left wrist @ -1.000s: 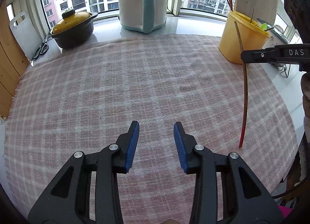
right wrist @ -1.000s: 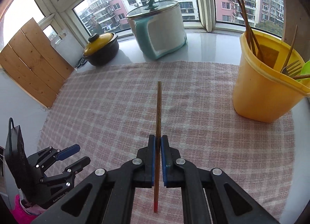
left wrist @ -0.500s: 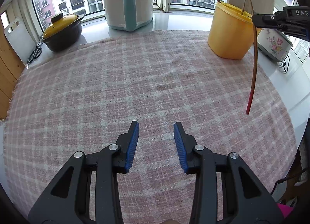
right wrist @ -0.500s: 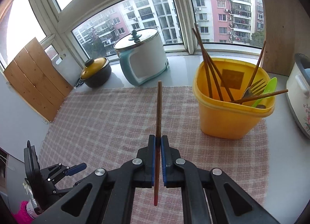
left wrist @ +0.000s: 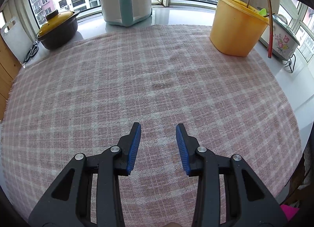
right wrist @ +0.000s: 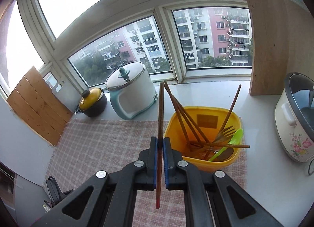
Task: Organize utensils
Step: 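Lift the chopstick with the right tool and carry it over the yellow bin, then open the right tool to drop the chopstick into the bin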
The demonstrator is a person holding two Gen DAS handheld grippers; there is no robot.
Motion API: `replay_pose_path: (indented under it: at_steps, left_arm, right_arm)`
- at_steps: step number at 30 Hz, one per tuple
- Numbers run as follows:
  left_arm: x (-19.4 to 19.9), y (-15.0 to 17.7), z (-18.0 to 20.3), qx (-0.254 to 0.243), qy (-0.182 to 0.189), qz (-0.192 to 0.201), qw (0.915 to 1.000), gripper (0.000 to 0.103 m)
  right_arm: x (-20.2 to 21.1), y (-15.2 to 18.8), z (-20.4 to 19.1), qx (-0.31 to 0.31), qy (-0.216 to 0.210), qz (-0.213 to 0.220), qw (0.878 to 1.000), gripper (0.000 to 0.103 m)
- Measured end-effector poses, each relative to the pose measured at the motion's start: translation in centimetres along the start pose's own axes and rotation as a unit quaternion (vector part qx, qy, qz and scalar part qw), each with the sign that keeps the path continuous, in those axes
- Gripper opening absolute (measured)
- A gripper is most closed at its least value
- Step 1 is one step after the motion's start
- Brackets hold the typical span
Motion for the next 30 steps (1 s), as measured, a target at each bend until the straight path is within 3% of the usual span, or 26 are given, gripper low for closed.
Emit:
replay_pose_path:
  at_steps: [18,23,30]
  left_arm:
    - [0.0,-0.4,-0.5,0.01,-0.01,0.002,0.9999,0.037]
    - [0.1,-0.5,-0.6,0.013,-0.013,0.003,0.9998,0.037]
    - [0.1,-0.8,-0.4,0.011,-0.013,0.005,0.9999,0.037]
  right_arm:
    - [0.7,-7.5,3.1,0.009,0.036,0.031,0.999,0.003]
    - [0.6,-8.6,4.0,0.007,0.053,0.046,0.997,0.003]
    - [-1.6,-8.1,5.1,0.008,0.073,0.026,0.997,0.003]
Point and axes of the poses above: each gripper's, at about its wrist camera, not at the fingertips, and x roughly against the way its jaws point, z to its right, y to its underside, the point moved 8 cm from there along -x, roughly the way its jaws point, and after that the axes turned 8 degrees about x, right-handed, at the moved point
